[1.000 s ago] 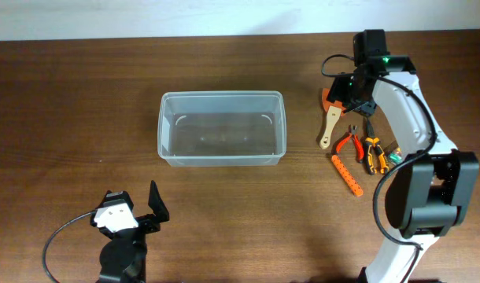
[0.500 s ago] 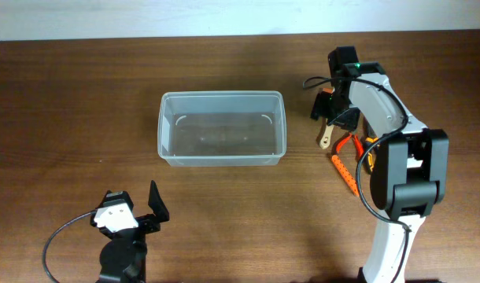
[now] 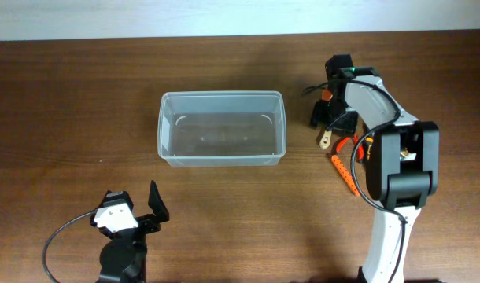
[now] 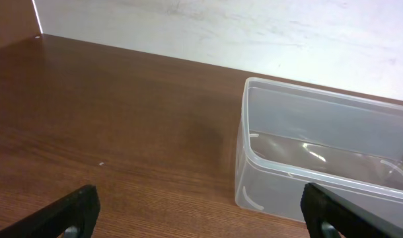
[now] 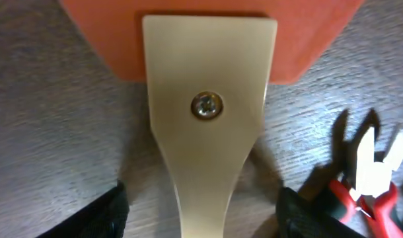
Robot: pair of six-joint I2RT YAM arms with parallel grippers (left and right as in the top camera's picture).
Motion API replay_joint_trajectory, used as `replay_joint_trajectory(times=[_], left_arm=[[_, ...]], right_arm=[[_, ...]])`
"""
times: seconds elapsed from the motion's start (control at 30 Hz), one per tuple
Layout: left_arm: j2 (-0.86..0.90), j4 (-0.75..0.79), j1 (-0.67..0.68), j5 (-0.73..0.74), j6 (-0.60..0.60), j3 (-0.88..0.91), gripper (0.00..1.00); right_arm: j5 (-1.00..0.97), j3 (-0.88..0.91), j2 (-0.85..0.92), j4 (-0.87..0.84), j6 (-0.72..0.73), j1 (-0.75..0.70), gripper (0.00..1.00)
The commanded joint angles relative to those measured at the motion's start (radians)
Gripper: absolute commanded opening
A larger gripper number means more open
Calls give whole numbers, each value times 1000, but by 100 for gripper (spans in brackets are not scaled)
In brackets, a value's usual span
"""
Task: Pack container
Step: 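Reach the right gripper to the orange scraper and grasp its wooden handle, then lift the scraper and lower it into the clear container, release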
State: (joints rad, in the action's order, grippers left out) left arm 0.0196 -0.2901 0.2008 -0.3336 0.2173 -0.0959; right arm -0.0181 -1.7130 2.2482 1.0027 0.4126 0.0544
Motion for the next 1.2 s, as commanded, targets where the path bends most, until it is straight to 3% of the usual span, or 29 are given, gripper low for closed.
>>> replay_joint_trajectory(times=[0.0,0.13,0.27,0.43,0.63,0.83,1.03,1.17], left_arm=[[-6,-2,4,-3,-9,3,99],[-6,-2,4,-3,-9,3,99],[-6,-2,4,-3,-9,3,99],[-6,-2,4,-3,-9,3,99],[-6,-2,4,-3,-9,3,99],[-6,-2,4,-3,-9,3,99],[-6,-2,4,-3,-9,3,99],[-6,-2,4,-3,-9,3,99]], right_arm=[[-21,2,16,-1,-16,-16,72],[-20,2,20,-4,-16,-29,67],[-19,2,20,-4,-16,-29,35],[-17,2,19,-2,-19,-28,23],[-21,-54,-23,18,-100,-27,21],[-15,-272,-111,60,-206,-18,20],[45,-601,-134,232,-548,49,20],[96,-742,-134,343,-730,129,11]])
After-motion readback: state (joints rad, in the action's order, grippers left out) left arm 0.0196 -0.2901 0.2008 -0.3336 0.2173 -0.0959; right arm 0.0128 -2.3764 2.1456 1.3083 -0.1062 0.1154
